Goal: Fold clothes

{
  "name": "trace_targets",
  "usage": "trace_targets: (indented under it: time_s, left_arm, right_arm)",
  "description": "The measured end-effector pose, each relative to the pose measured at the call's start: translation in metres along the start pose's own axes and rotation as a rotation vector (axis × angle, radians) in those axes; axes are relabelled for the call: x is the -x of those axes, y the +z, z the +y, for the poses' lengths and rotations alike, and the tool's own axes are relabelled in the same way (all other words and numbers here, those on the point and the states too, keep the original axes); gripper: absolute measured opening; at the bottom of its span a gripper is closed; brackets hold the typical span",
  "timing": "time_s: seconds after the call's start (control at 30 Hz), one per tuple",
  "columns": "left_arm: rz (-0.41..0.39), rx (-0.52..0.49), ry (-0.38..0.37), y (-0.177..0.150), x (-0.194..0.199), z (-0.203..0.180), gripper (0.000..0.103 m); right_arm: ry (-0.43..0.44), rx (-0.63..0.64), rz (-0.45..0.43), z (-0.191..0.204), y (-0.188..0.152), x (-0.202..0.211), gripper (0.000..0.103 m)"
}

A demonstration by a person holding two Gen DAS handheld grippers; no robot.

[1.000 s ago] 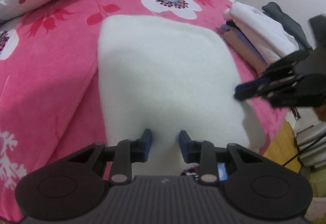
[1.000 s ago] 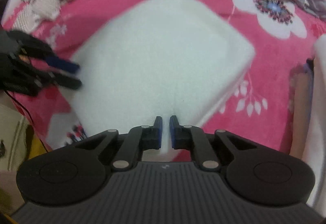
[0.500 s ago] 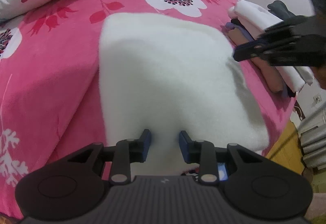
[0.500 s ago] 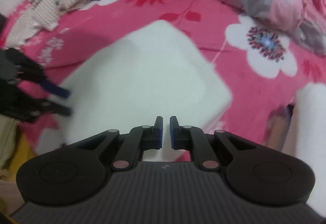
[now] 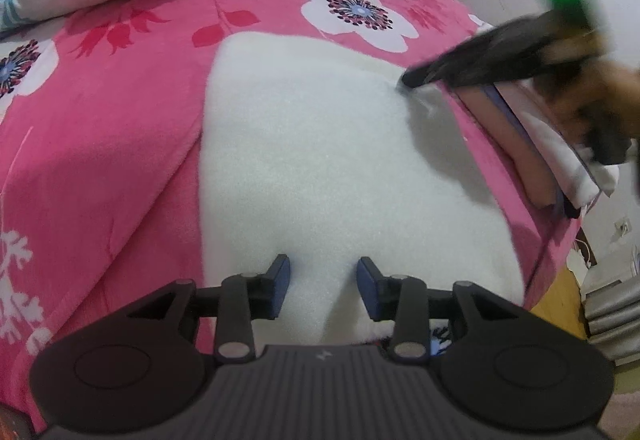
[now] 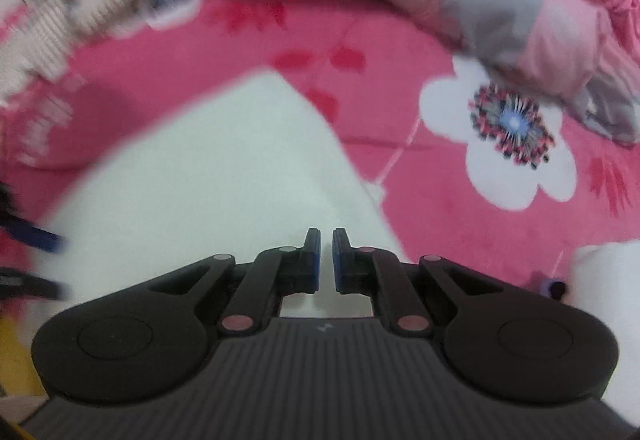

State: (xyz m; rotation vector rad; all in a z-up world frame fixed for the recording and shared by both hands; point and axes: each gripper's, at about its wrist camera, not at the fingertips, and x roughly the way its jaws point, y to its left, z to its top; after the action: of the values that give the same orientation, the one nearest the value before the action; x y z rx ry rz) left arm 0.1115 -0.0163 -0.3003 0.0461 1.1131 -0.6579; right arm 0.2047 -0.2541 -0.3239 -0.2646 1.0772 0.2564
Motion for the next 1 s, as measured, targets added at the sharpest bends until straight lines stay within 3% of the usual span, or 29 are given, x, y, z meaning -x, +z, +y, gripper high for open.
trace_targets:
  time_s: [0.07,0.17,0.33,0.47,0.57,0.7,0.83,0.9,1.0]
  left_arm:
    - [-0.007,0.004,0.003,0.001,-0.001,-0.002,0.039]
    - [-0.016,0.017,-0.001,0.0,0.0,0.0,0.042]
    - [-0.035,0.036,-0.006,-0.005,0.003,0.003,0.042]
    - [-0.043,0.028,-0.006,-0.008,0.005,0.003,0.042]
    - [-0.052,0.023,-0.006,-0.009,0.005,0.004,0.042]
    - [-0.057,0.058,-0.022,-0.01,0.005,0.008,0.042]
    - [-0.065,0.058,-0.023,-0.011,0.007,0.008,0.042]
    - [-0.068,0.059,-0.021,-0.012,0.007,0.008,0.042]
    - [-0.072,0.055,-0.017,-0.012,0.007,0.008,0.042]
  right_arm:
    - [0.007,-0.041,0.016,-0.009,-0.008,-0.021,0.003]
    - [-0.015,-0.051,0.028,-0.008,0.01,-0.005,0.004]
    - [0.129,-0.037,-0.141,0.015,0.049,0.039,0.005]
    - [0.209,0.031,-0.143,0.043,0.07,-0.003,0.004]
    - [0.176,0.063,-0.006,0.048,0.064,-0.065,0.003]
    - [0.169,0.049,-0.004,0.045,0.076,-0.047,0.005]
    - [0.198,0.009,-0.105,0.046,0.097,-0.027,0.005]
    - [0.19,0.004,-0.115,0.052,0.103,-0.042,0.005]
    - [0.159,0.041,-0.056,0.061,0.099,-0.082,0.003]
